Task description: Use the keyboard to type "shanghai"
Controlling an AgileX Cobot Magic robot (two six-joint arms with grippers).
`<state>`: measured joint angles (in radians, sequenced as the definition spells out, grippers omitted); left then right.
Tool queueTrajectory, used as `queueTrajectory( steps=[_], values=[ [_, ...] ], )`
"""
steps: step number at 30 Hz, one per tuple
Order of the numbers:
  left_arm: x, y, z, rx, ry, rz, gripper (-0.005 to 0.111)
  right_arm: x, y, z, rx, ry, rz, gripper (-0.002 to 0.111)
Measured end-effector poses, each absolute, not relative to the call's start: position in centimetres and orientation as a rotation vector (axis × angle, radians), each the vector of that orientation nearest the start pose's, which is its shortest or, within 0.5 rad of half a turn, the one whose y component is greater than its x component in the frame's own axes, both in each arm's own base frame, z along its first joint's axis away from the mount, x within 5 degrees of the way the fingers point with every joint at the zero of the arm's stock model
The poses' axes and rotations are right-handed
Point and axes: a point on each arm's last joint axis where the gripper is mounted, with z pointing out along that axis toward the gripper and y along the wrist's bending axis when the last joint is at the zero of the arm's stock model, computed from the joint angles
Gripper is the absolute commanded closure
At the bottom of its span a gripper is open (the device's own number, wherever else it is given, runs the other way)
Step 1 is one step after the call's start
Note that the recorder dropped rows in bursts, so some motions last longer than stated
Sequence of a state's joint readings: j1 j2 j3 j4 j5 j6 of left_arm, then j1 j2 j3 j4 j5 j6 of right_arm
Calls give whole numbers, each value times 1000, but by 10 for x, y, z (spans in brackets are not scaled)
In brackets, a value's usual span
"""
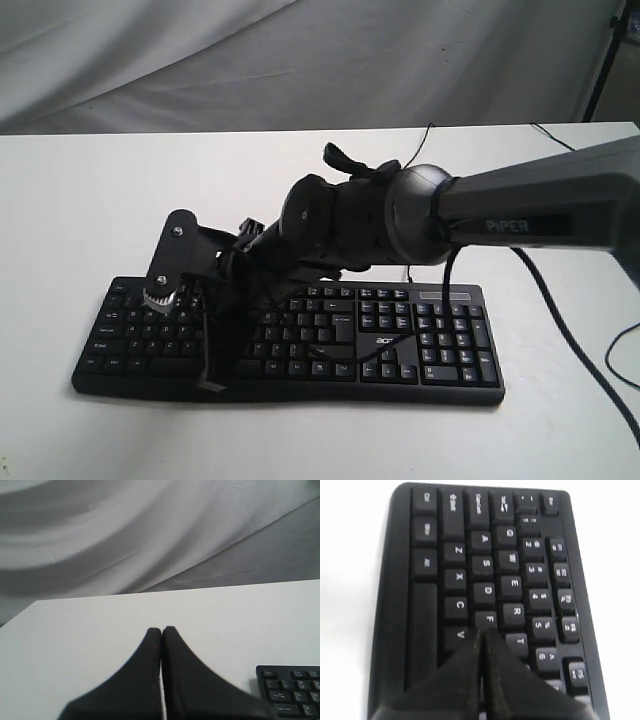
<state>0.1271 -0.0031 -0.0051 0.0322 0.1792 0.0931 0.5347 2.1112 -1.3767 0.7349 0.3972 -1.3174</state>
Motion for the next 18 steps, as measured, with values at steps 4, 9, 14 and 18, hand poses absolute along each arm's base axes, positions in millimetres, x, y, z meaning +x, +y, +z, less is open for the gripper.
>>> queueTrajectory(
  steps=[4,9,14,18],
  values=[
    [55,8,199,-6,1658,196,106,381,257,140,-1457,2015,332,108],
    [55,8,199,-6,1658,196,106,383,257,127,-1466,2043,344,108],
    [55,8,199,-6,1658,196,106,384,255,122,-1477,2049,330,108],
    [55,8,199,-6,1658,196,106,384,255,122,-1476,2047,325,108]
  ],
)
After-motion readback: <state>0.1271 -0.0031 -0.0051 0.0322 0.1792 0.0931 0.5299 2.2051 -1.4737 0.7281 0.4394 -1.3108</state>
